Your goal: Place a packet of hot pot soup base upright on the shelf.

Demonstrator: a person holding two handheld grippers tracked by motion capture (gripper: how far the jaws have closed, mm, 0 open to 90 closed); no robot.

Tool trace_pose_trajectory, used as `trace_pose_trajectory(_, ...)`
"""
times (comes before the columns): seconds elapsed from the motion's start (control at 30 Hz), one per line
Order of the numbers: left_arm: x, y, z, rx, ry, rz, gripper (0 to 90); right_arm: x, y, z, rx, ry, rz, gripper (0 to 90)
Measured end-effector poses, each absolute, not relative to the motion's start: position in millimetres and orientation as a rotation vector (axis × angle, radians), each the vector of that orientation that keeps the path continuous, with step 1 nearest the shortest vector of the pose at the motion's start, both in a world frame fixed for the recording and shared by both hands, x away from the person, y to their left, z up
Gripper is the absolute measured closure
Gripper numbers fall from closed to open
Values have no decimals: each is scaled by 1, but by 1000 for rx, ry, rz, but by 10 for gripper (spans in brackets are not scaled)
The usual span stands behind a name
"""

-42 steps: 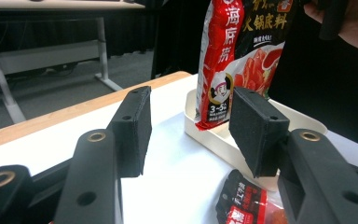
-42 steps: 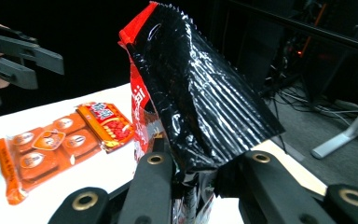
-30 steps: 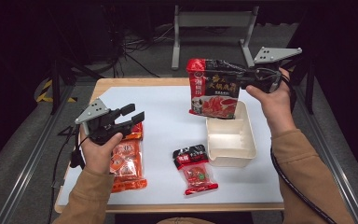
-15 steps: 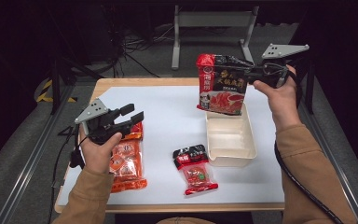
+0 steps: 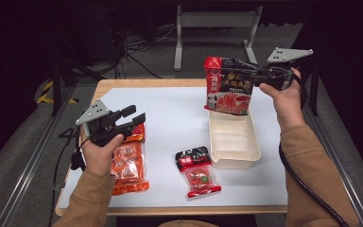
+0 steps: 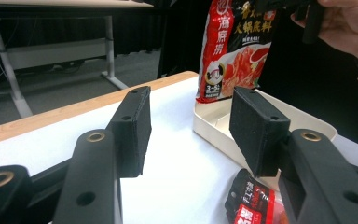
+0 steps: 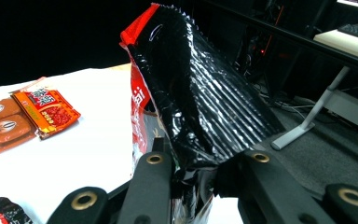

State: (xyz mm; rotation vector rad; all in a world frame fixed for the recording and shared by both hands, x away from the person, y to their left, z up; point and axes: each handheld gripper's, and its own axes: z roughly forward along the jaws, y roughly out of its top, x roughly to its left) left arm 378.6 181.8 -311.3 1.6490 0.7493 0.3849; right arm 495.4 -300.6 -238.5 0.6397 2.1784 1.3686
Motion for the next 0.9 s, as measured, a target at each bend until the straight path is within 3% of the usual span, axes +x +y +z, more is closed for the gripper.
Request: trace_pose_trajectory(0.9,383,180,-316,1676,768,363,449,506,-313,-278,693,2194,1356,774)
